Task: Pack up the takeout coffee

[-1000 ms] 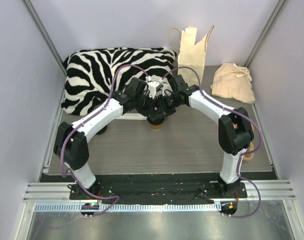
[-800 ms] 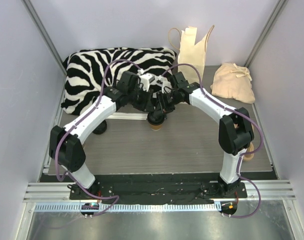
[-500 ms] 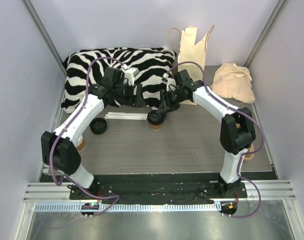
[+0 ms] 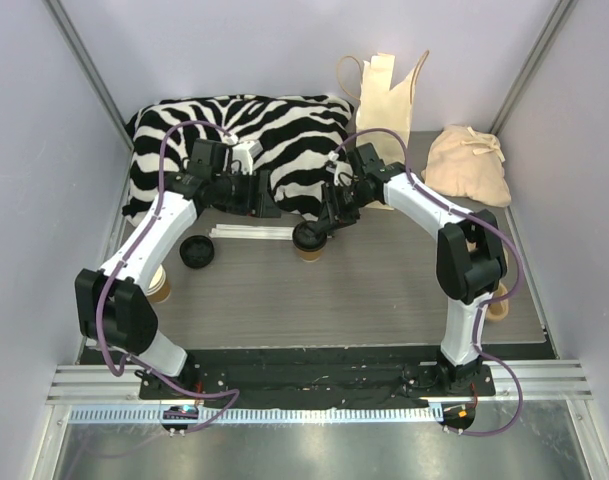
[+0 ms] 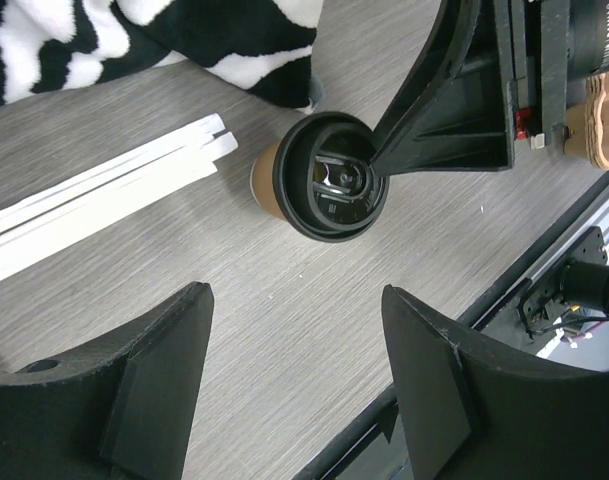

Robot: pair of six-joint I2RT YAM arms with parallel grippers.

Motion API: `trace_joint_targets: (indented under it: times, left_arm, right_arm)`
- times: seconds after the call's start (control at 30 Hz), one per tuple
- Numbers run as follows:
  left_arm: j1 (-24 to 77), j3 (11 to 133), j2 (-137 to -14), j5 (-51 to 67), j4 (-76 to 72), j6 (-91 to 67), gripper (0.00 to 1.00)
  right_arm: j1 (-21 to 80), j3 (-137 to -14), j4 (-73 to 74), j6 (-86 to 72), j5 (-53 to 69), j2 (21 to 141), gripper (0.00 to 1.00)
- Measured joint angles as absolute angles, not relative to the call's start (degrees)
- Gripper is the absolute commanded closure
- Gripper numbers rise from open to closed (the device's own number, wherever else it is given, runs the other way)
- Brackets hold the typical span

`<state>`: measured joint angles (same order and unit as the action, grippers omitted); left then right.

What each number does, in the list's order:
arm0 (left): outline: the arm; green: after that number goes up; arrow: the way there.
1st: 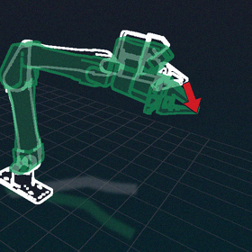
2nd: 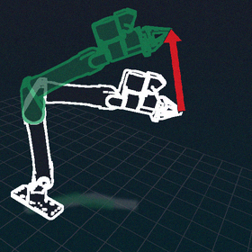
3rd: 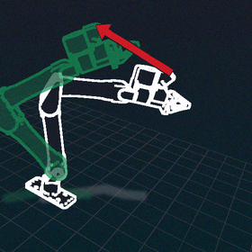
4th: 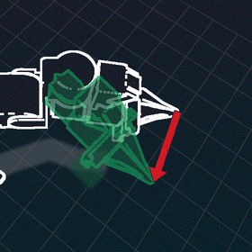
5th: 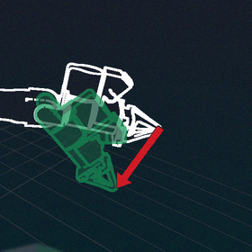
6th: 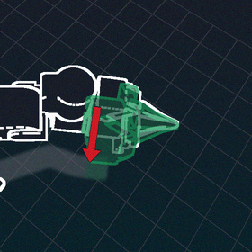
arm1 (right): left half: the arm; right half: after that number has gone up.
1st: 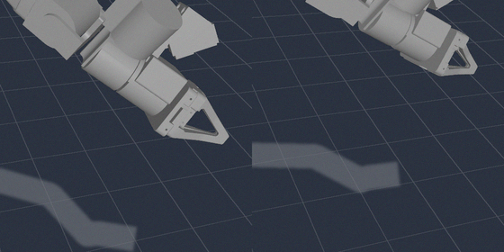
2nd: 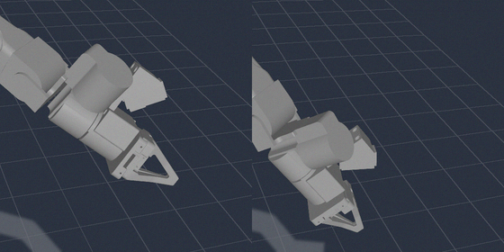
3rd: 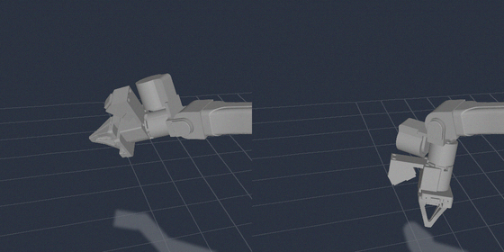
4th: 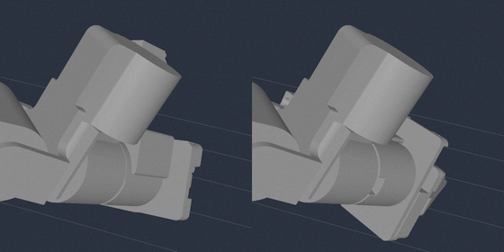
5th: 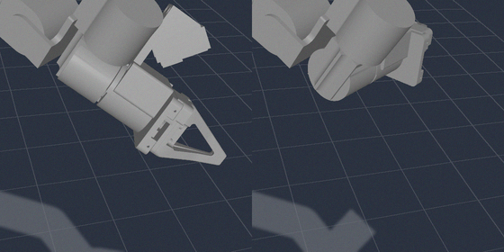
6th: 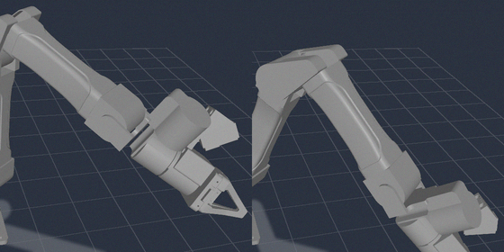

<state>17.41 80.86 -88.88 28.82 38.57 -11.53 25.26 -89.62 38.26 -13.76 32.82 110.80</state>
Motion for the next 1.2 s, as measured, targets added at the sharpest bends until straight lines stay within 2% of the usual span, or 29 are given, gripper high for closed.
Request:
trace_joint_targets:
  times: [0.2, 0.23, 0.27, 0.3, 0.33, 0.47, 0.63, 0.73, 0.8, 0.87, 1.0, 1.1, 1.2]
  left_arm:
    - [17.1, 80.9, -88.6, 29.1, 38.6, -11.5, 0.22]
    - [17.1, 80.9, -88.6, 29.2, 38.6, -11.5, 0.13]
    - [17.1, 80.9, -88.6, 29.2, 38.6, -11.5, 0.12]
    - [17.1, 80.9, -88.6, 29.2, 38.6, -11.5, 0.04]
    - [17.1, 80.9, -88.6, 29.3, 38.7, -11.4, 0.02]
    - [16.6, 80.9, -88.4, 30.2, 39.1, -11.0, 0.00]
    - [16.0, 80.9, -86.7, 31.2, 40.9, -8.6, 0.00]
    - [15.8, 80.9, -85.6, 31.7, 42.5, -6.8, 0.00]
    - [15.6, 80.9, -85.0, 32.2, 43.5, -5.9, 0.02]
    - [15.3, 80.9, -84.5, 32.5, 44.0, -5.2, 0.11]
    - [15.1, 81.2, -84.9, 32.9, 43.6, -3.7, 0.30]
    - [15.1, 85.2, -89.3, 33.7, 43.4, -2.6, 0.42]
    - [15.1, 91.0, -96.6, 34.9, 42.0, -2.5, 0.46]
  right_arm:
    - [25.3, -89.8, 37.0, -15.2, 36.1, 111.8, 0.56]
    - [25.3, -89.8, 36.9, -15.3, 36.5, 111.9, 0.54]
    - [25.3, -89.8, 36.9, -15.2, 36.9, 111.9, 0.52]
    - [25.3, -89.8, 36.9, -15.2, 37.3, 111.9, 0.51]
    - [25.3, -89.8, 36.9, -15.2, 37.6, 111.9, 0.46]
    - [24.3, -89.8, 37.4, -14.8, 38.8, 111.4, 0.37]
    - [21.4, -89.8, 40.1, -12.5, 39.1, 107.9, 0.37]
    - [19.5, -89.7, 41.8, -10.9, 38.8, 104.0, 0.41]
    - [18.7, -89.3, 42.3, -10.2, 38.4, 101.4, 0.45]
    - [18.6, -88.0, 42.4, -9.5, 38.2, 99.2, 0.49]
    - [19.2, -84.1, 42.3, -8.9, 37.9, 97.8, 0.62]
    - [19.5, -80.5, 42.3, -8.9, 37.1, 98.1, 0.66]
    - [19.6, -78.3, 42.2, -9.0, 36.5, 99.1, 0.70]
